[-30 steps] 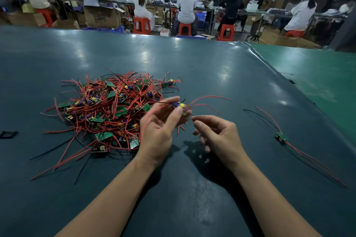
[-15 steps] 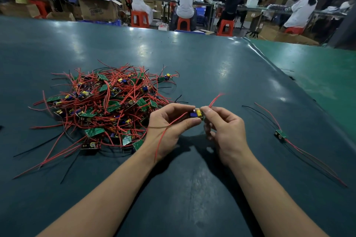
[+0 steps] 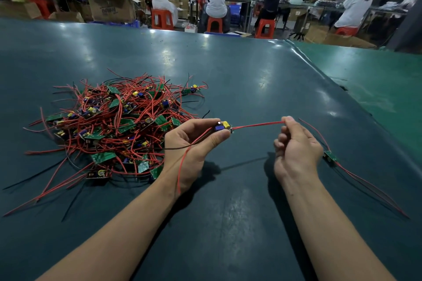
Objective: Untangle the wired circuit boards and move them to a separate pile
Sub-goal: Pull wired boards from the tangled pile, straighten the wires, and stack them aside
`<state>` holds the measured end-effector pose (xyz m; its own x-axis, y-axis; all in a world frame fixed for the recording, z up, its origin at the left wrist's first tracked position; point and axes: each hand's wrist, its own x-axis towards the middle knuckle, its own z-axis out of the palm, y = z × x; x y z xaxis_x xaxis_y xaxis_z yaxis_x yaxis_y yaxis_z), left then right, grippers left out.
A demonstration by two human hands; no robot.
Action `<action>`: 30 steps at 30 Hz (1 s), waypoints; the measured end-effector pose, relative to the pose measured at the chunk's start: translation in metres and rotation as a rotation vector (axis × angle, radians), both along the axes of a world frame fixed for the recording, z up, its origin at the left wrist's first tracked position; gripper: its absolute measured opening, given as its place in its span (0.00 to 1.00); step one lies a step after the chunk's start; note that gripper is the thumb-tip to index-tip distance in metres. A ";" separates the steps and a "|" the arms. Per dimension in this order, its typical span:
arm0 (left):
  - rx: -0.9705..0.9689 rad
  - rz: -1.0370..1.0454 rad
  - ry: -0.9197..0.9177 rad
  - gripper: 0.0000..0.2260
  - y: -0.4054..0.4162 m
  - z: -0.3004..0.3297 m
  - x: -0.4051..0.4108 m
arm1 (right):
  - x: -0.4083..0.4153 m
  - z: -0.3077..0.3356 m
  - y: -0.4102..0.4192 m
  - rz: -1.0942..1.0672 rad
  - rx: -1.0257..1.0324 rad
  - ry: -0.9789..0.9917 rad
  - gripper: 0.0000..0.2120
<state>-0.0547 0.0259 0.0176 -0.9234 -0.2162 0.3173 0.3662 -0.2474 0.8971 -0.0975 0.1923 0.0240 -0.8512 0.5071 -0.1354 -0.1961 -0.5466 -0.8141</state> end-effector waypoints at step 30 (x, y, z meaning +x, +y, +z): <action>-0.132 -0.505 -0.331 0.19 0.002 0.008 0.009 | 0.031 0.003 -0.005 0.914 0.448 0.000 0.14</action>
